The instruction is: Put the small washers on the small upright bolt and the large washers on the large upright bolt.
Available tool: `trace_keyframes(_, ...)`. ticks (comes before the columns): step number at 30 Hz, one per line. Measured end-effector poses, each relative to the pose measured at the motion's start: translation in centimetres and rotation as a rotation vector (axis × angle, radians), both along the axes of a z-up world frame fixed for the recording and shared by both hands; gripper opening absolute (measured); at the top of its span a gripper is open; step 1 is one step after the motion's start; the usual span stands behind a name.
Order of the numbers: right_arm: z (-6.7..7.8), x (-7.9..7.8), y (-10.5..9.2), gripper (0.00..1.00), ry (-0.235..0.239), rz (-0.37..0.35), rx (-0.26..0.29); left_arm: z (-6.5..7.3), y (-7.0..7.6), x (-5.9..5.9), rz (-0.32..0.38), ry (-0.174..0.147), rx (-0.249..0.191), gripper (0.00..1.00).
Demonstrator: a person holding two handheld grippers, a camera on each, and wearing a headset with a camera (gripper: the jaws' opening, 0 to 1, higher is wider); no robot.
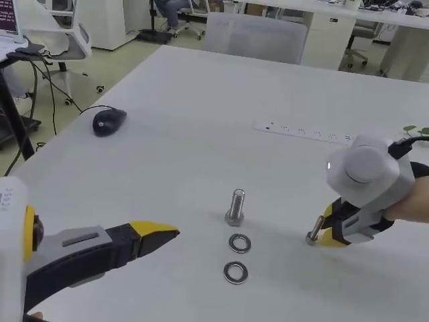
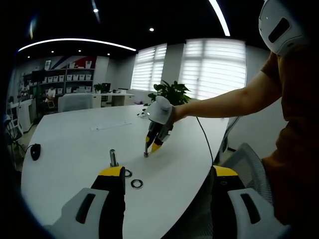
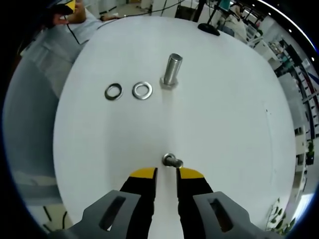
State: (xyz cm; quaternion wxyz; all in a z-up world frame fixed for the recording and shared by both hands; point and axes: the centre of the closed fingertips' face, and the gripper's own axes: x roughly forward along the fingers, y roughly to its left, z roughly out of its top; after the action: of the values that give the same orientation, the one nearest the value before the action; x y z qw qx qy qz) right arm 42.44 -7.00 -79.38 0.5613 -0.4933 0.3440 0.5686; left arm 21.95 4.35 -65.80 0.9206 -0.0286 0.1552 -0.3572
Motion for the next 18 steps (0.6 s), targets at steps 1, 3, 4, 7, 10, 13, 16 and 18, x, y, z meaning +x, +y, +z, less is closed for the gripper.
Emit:
trace_keyframes(1, 0.2, -0.1, -0.1, 0.16, -0.004, -0.001, 0.000, 0.0, 0.0, 0.0, -0.001, -0.001, 0.001, 0.69)
trace_keyframes(3, 0.5, -0.4, -0.4, 0.16, -0.006, -0.004, 0.001, 0.2, -0.1, -0.1, -0.005, -0.005, 0.004, 0.69)
trace_keyframes(4, 0.7, -0.5, -0.6, 0.17, -0.008, -0.004, -0.001, 0.2, -0.2, -0.2, -0.007, -0.008, 0.006, 0.69)
trace_keyframes(7, 1.2, -1.2, -0.7, 0.17, -0.012, 0.003, 0.001, 0.4, -0.3, -0.3, -0.011, -0.016, 0.010, 0.69)
trace_keyframes(10, 1.7, -2.0, -0.5, 0.18, -0.014, 0.016, 0.002, 0.6, -0.3, -0.6, -0.011, -0.024, 0.008, 0.69)
trace_keyframes(13, 2.1, -3.2, 0.1, 0.18, -0.011, 0.040, 0.006, 0.9, -0.3, -0.9, -0.012, -0.037, 0.009, 0.69)
trace_keyframes(16, 2.2, -4.4, 0.9, 0.18, -0.011, 0.076, 0.003, 1.1, -0.2, -1.1, -0.012, -0.043, 0.015, 0.69)
trace_keyframes(18, 2.4, -5.3, 1.9, 0.18, -0.006, 0.095, 0.016, 1.2, 0.0, -1.3, -0.009, -0.050, 0.016, 0.69)
